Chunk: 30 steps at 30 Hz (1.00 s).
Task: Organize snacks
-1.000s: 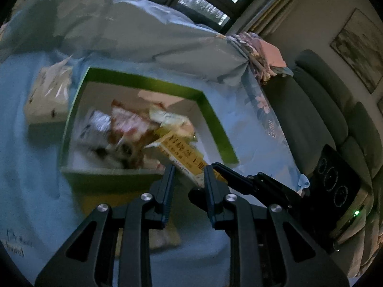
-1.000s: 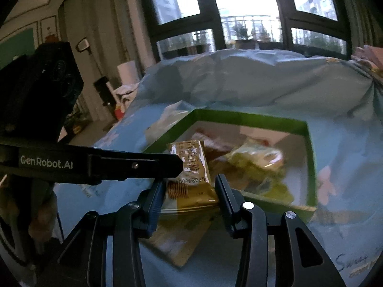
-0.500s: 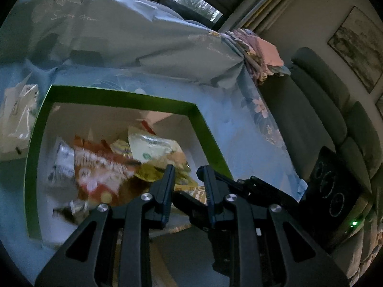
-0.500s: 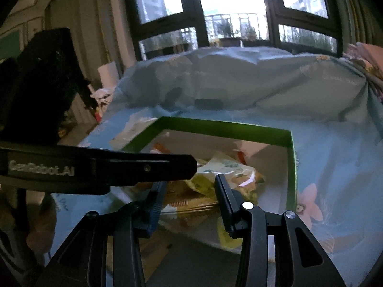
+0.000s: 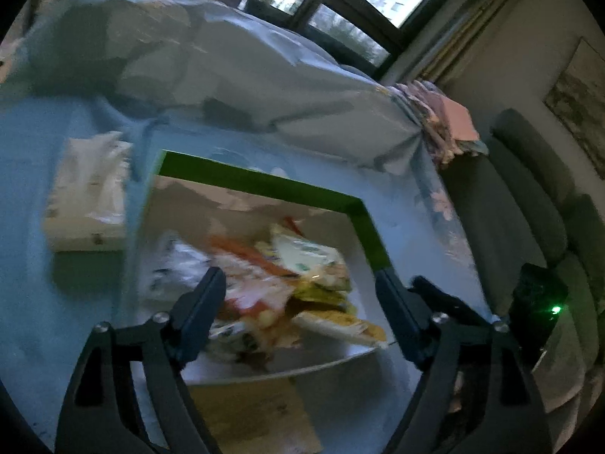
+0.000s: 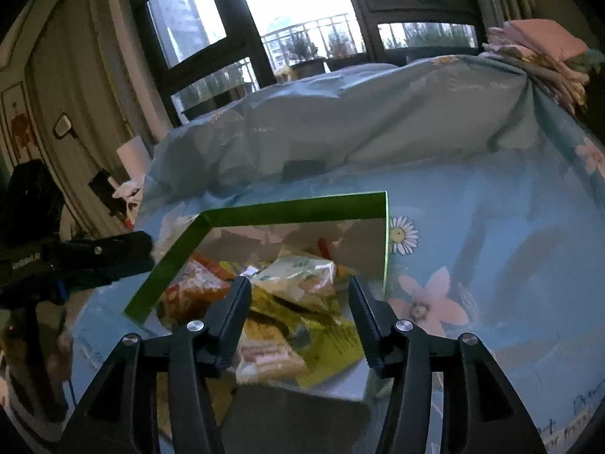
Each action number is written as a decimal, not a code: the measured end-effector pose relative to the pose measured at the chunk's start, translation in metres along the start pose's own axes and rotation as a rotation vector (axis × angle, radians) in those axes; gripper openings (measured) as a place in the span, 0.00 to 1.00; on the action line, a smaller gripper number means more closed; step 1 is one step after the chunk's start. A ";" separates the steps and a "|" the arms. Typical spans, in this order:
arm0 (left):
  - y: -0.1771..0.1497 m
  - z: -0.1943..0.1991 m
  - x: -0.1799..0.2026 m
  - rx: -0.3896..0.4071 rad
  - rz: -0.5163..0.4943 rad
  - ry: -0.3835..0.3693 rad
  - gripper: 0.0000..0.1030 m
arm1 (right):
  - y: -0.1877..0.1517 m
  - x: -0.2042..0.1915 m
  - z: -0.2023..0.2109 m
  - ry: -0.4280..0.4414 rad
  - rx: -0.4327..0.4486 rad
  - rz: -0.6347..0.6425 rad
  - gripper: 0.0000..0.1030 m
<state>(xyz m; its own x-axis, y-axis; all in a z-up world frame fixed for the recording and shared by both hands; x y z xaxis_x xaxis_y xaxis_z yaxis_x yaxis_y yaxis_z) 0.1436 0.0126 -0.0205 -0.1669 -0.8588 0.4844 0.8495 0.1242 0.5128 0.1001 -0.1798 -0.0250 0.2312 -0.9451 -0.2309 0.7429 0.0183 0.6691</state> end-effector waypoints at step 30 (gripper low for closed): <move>-0.122 0.004 -0.072 -0.223 0.264 -0.119 0.90 | -0.101 -0.046 -0.039 0.264 -0.298 -0.014 0.60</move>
<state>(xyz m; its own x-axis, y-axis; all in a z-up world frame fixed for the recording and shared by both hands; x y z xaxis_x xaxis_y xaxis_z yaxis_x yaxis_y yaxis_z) 0.0503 0.0612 -0.1153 0.0267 -0.7460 0.6654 0.9572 0.2111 0.1982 0.0386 -0.1258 -0.1094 0.3444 -0.8303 -0.4382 0.8879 0.1365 0.4393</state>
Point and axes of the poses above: each gripper's, at about its wrist camera, not at the fingertips, and z roughly against the way its jaws point, x to its right, y to its top, the point moved 4 cm from there along -z, roughly the way its jaws point, and after that the axes turned 11 degrees about -x, right-handed, at the moved point
